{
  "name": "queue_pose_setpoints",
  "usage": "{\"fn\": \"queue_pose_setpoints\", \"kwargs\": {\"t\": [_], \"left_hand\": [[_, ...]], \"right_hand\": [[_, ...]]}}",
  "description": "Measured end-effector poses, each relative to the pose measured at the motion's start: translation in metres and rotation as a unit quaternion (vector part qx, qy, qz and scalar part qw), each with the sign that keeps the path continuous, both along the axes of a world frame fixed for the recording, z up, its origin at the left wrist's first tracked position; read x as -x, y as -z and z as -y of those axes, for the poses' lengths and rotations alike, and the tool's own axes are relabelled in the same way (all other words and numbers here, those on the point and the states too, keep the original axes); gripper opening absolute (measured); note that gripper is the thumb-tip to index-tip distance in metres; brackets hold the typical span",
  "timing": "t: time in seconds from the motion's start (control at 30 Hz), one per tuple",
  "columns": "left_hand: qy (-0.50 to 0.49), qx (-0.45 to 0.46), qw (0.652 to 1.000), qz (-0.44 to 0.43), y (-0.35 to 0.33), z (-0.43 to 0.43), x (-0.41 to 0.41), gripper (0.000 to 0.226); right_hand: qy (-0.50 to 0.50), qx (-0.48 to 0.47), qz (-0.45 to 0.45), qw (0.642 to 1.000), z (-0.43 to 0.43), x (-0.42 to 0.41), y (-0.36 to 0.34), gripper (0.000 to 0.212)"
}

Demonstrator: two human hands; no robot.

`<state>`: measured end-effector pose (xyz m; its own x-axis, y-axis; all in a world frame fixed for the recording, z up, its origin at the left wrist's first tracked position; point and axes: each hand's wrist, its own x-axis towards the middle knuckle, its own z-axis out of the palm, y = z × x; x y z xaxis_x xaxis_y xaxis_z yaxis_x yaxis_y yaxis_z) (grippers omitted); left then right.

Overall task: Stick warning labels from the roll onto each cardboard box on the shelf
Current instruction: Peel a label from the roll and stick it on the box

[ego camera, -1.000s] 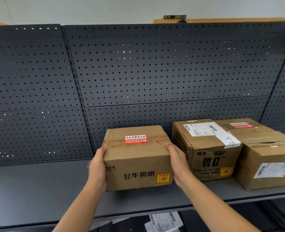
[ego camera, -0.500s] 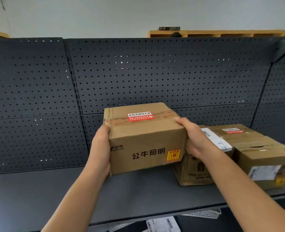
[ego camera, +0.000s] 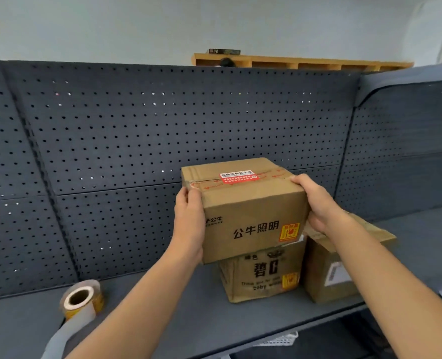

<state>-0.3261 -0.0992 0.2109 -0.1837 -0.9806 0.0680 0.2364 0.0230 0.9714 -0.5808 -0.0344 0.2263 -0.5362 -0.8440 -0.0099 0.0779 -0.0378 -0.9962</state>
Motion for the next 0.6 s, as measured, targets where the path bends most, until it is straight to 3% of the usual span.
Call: {"fn": "queue_pose_setpoints", "kwargs": {"t": [0.23,0.6], "left_hand": [[0.007,-0.011,1.0,-0.005,0.005,0.006,0.052,0.059],[0.022,0.024,0.999,0.032,-0.001,0.012,0.062,0.048]], "right_hand": [[0.001,-0.01,-0.028,1.0,0.0,0.048,-0.007,0.034],[0.056,0.0,-0.069,0.996,0.004,0.06,-0.003,0.037]]}}
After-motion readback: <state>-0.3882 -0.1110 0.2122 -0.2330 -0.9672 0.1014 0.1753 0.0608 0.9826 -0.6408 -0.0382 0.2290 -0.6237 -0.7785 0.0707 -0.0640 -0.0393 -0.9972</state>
